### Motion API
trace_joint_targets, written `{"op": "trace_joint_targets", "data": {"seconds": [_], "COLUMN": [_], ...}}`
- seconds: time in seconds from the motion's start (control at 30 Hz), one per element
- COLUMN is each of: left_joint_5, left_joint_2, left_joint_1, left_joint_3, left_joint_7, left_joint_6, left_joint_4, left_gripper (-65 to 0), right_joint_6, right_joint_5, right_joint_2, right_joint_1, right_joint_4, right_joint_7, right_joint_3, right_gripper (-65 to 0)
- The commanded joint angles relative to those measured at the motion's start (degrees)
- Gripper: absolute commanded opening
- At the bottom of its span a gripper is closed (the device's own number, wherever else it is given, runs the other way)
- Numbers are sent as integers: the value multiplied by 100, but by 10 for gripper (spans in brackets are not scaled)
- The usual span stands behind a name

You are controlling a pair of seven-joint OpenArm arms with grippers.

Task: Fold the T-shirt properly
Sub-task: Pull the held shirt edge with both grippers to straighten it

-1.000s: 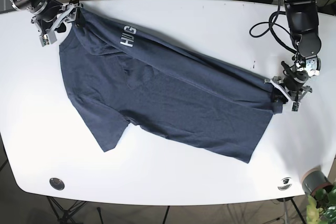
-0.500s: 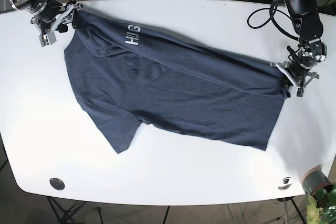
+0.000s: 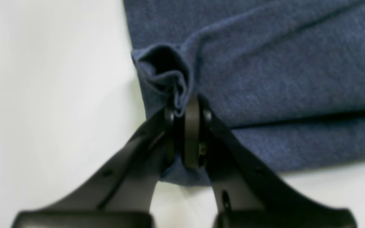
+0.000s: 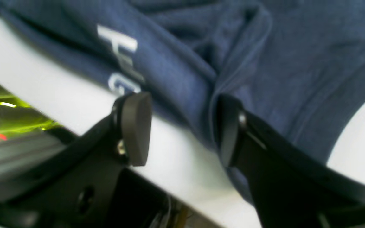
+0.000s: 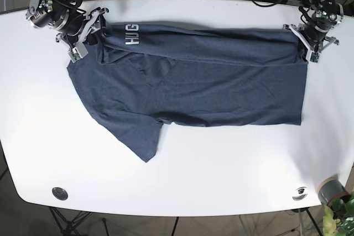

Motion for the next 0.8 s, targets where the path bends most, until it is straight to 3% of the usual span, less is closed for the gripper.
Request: {"op": "trace_joint_targets", "data": {"seconds": [0.0, 0.1, 0.27, 0.47, 0.63, 0.77], "left_joint_5": [15, -3, -20, -11, 6, -3], "left_joint_2": [-38, -20, -12, 103, 103, 103], "left_joint_1": [226, 534, 719, 719, 701, 701], "left_joint_3": [-17, -17, -211, -597, -756, -756], "left_joint_7": [40, -4, -4, -4, -4, -4], "left_joint_6": [-26, -26, -34, -364, -364, -364], "left_joint_4": [240, 328, 337, 337, 311, 319], "left_gripper": [-650, -650, -650, -650, -650, -650], "right_joint_6": [10, 10, 10, 10, 10, 10], "right_joint_5": [93, 93, 93, 58, -548, -733], "right_joint_2": [128, 445, 691, 656, 638, 638], "right_joint_1": [102, 339, 611, 893, 1341, 1403], "right_joint_4": [130, 113, 121, -98, -476, -503], "right_joint_7": [94, 94, 94, 94, 94, 94], "right_joint_3": [30, 39, 13, -93, -708, -1060], "right_gripper": [-344, -344, -344, -344, -344, -344]}}
